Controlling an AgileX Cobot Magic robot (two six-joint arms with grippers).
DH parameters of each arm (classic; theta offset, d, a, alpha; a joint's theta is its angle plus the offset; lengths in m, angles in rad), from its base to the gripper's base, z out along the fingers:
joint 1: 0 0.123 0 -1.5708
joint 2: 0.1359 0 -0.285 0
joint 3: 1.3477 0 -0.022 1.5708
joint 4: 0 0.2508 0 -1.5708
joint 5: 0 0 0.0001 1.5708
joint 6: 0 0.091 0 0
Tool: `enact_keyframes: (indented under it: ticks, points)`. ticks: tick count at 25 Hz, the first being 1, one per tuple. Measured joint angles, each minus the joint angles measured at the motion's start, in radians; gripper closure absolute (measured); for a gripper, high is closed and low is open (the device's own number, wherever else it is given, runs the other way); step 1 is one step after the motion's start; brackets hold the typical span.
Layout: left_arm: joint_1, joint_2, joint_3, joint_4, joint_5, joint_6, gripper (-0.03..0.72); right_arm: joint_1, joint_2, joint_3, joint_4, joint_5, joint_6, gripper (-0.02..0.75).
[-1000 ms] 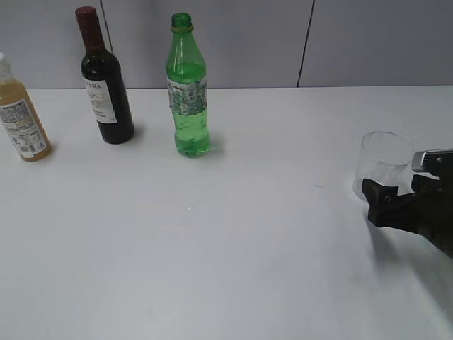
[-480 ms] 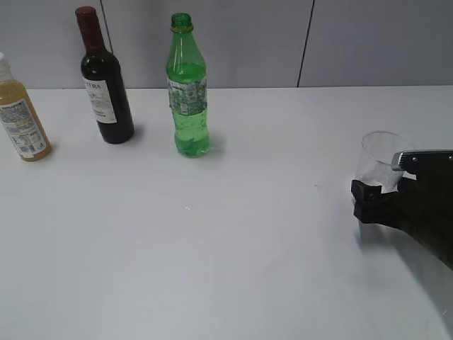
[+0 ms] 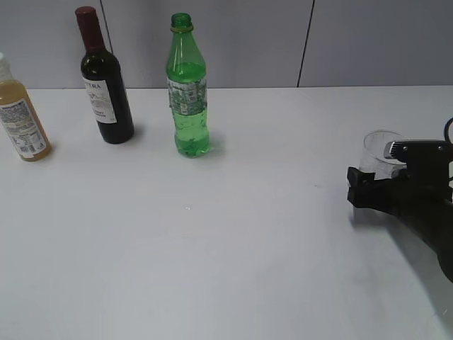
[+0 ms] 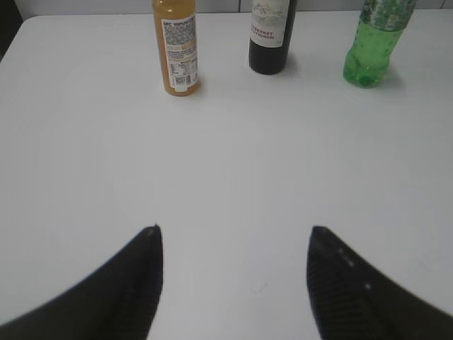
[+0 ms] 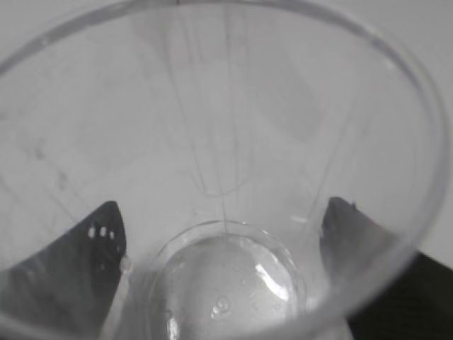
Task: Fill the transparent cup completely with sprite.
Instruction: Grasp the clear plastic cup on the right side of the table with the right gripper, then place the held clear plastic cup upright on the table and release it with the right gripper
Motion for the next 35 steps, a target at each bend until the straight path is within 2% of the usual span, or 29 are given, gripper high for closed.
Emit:
enact_keyframes:
  ticks: [9, 16, 24, 27, 35]
  points:
    - [0.0, 0.0, 0.0, 0.0, 0.0, 0.0, 0.198, 0.0, 0.026, -0.052, 0.0, -0.001, -0.002, 0.085]
    - [0.0, 0.0, 0.0, 0.0, 0.0, 0.0, 0.198, 0.0, 0.032, -0.053, -0.006, -0.004, -0.002, 0.192]
    - [0.0, 0.0, 0.0, 0.0, 0.0, 0.0, 0.198, 0.0, -0.023, -0.02, -0.116, -0.005, -0.003, 0.21]
    - [0.0, 0.0, 0.0, 0.0, 0.0, 0.0, 0.198, 0.0, -0.058, -0.01, -0.243, -0.005, -0.003, 0.211]
    - [0.0, 0.0, 0.0, 0.0, 0.0, 0.0, 0.198, 0.0, -0.07, -0.029, -0.823, -0.003, -0.001, 0.211]
